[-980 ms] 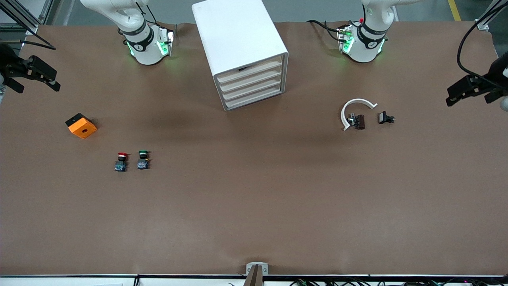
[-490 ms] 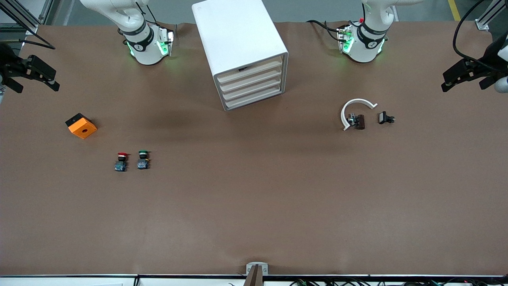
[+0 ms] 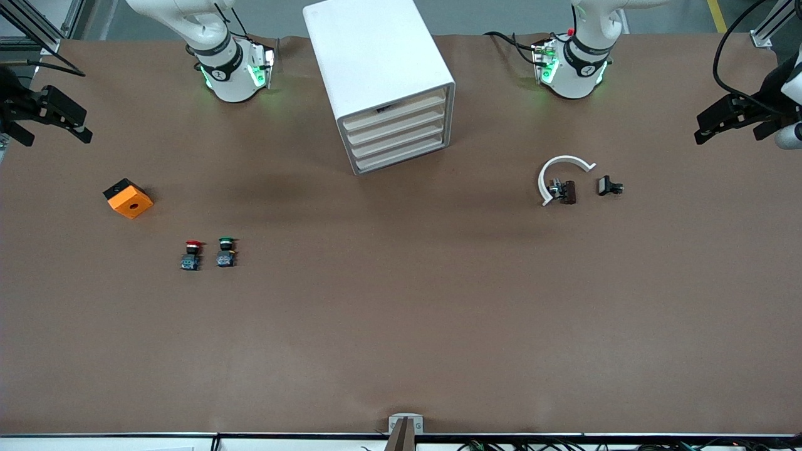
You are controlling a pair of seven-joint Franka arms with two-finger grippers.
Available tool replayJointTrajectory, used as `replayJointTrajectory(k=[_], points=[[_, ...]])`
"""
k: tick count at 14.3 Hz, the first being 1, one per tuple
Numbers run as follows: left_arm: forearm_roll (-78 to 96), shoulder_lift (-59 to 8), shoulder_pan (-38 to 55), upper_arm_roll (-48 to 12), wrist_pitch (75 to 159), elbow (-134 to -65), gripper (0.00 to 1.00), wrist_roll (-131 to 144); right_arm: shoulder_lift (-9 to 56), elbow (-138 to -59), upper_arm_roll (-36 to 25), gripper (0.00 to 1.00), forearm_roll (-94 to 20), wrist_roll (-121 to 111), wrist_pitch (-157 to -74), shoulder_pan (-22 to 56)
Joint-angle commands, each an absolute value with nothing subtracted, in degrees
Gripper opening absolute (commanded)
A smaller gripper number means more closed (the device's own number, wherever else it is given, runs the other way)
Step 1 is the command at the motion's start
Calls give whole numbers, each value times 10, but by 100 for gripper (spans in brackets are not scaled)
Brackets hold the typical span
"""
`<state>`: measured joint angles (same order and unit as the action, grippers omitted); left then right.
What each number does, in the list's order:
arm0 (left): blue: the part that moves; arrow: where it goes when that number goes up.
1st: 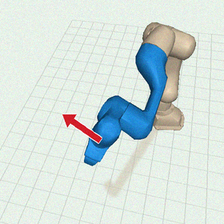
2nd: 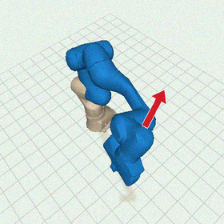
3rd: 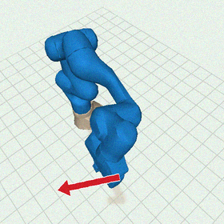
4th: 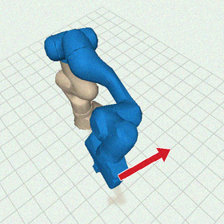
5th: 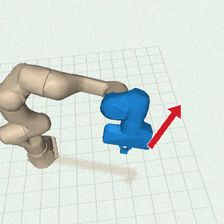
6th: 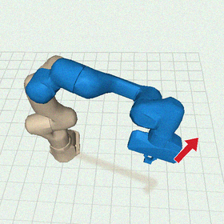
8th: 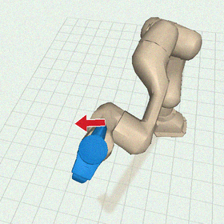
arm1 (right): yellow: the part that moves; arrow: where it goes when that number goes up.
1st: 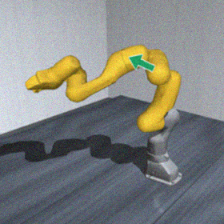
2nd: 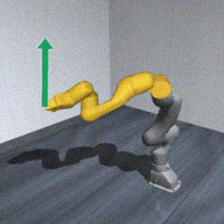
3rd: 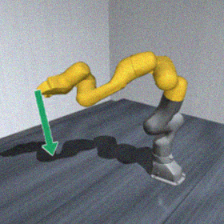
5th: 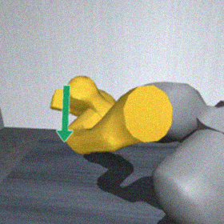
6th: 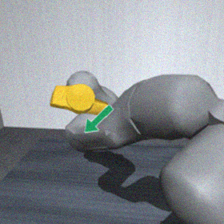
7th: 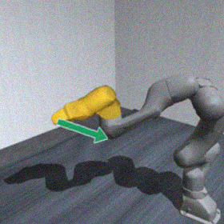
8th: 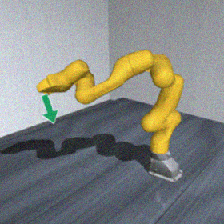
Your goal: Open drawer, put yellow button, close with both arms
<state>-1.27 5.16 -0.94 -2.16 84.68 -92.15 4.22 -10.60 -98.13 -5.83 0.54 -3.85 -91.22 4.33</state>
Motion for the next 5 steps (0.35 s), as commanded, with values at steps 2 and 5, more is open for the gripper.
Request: replayJointTrajectory(k=[2,5], points=[[-26,30,-10,-21,838,-884,100,42,-98,-967,-52,100,8,-42,-903,33],[-26,29,-9,-22,838,-882,100,41,-92,-967,-52,100,8,-42,-903,34]])
